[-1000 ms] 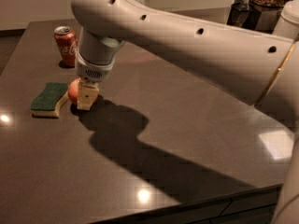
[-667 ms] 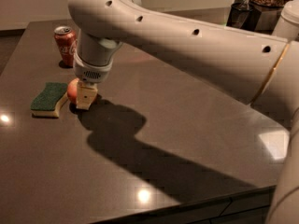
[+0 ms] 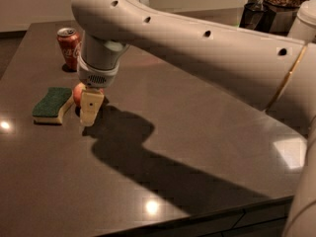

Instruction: Move apple near sponge

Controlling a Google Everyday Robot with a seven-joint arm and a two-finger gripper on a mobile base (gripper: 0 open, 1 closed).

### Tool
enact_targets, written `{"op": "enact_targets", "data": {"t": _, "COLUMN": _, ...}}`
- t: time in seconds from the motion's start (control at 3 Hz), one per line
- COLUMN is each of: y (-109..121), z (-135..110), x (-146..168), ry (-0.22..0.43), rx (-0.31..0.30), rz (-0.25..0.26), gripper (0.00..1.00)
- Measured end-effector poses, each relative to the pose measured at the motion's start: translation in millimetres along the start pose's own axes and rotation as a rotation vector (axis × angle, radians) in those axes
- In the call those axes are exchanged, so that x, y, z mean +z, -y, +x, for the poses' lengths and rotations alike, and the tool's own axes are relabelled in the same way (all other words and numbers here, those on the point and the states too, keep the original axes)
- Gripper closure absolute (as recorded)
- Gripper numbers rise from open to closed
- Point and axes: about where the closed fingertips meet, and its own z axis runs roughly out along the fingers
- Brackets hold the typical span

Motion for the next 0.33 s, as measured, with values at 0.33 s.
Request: {"op": "enact_targets", "data": {"t": 0.33, "y": 0.0, "z": 0.0, "x": 0.0, "ry": 0.0, "rx": 0.0, "rz": 0.0, "gripper": 0.0}}
